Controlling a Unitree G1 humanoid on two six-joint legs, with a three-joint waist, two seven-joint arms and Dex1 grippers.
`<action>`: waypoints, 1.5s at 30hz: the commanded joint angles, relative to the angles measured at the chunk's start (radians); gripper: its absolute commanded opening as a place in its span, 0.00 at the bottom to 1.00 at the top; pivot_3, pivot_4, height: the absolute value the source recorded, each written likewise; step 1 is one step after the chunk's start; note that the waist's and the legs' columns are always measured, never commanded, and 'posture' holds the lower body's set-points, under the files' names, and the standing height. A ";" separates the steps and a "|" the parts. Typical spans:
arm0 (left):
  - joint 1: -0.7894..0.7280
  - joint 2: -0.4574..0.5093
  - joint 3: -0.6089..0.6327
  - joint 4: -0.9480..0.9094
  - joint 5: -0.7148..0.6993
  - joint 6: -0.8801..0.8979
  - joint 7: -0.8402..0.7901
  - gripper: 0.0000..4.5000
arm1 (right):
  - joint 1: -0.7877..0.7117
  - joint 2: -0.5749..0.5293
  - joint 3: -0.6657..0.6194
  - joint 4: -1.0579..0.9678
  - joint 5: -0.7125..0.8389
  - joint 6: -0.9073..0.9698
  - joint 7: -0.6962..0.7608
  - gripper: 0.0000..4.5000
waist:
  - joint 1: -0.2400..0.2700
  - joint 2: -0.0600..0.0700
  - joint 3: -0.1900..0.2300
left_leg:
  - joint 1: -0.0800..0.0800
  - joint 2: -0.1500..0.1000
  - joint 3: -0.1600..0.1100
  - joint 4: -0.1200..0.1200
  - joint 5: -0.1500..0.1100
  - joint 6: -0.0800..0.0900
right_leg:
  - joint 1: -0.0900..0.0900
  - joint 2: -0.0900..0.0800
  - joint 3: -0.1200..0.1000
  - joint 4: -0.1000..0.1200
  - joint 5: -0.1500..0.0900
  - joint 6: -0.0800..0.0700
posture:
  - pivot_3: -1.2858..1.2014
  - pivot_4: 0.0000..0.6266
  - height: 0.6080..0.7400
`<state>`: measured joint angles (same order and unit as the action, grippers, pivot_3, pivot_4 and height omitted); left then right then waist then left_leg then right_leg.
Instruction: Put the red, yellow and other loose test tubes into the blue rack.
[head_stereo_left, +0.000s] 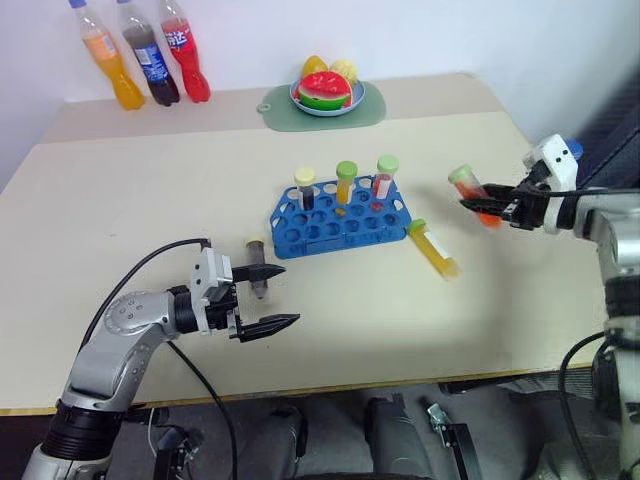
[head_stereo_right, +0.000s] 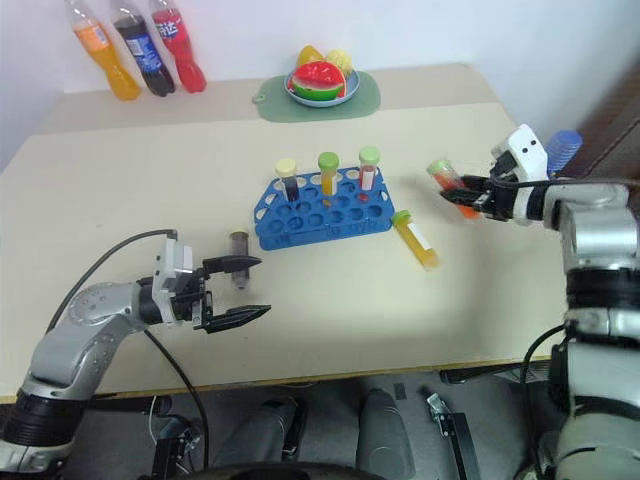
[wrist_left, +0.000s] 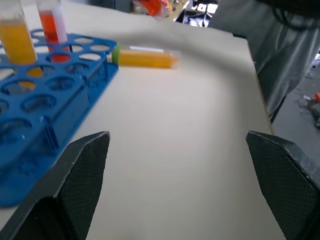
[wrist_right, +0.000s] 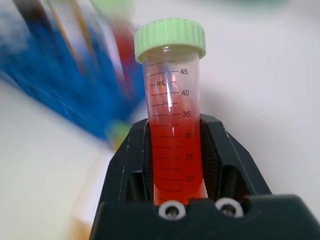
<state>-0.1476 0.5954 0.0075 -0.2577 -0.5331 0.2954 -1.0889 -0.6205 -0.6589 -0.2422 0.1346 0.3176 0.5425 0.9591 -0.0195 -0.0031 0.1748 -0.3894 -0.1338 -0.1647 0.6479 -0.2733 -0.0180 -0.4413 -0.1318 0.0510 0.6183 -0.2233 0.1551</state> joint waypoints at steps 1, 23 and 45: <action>-0.034 -0.023 -0.009 0.000 -0.010 -0.012 0.005 1.00 | 0.067 0.158 -0.050 -0.260 0.078 -0.061 -0.180 0.19 | 0.006 0.000 0.000 | 0.000 0.001 0.000 0.000 0.000 0.000 | 0.000 0.000 0.000 0.001 0.000 0.000 | 0.52 0.24 1.00; -0.040 -0.112 -0.012 0.003 0.050 -0.074 0.146 1.00 | 0.100 0.529 0.130 0.259 -0.157 -0.809 -0.509 0.19 | -0.001 -0.001 -0.002 | 0.001 0.002 -0.001 0.001 0.003 -0.004 | 0.000 0.003 0.000 0.002 0.001 -0.002 | 0.52 0.24 1.00; -0.033 -0.115 -0.028 -0.014 0.047 -0.074 0.163 1.00 | -0.005 0.578 0.143 0.600 -0.148 -1.060 -0.491 0.41 | -0.024 -0.001 -0.003 | 0.014 0.009 -0.001 -0.003 0.002 -0.008 | 0.011 0.011 0.000 -0.001 0.004 -0.007 | 0.52 0.24 1.00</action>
<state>-0.1716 0.4798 -0.0237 -0.2406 -0.4809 0.2345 -0.9235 -0.6301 -0.0901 -0.1053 0.7281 0.1626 -0.5015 0.4532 -0.0440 -0.0037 0.1721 -0.3730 -0.1236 -0.1652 0.6446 -0.2732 -0.0242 -0.4285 -0.1201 0.0512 0.6170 -0.2195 0.1480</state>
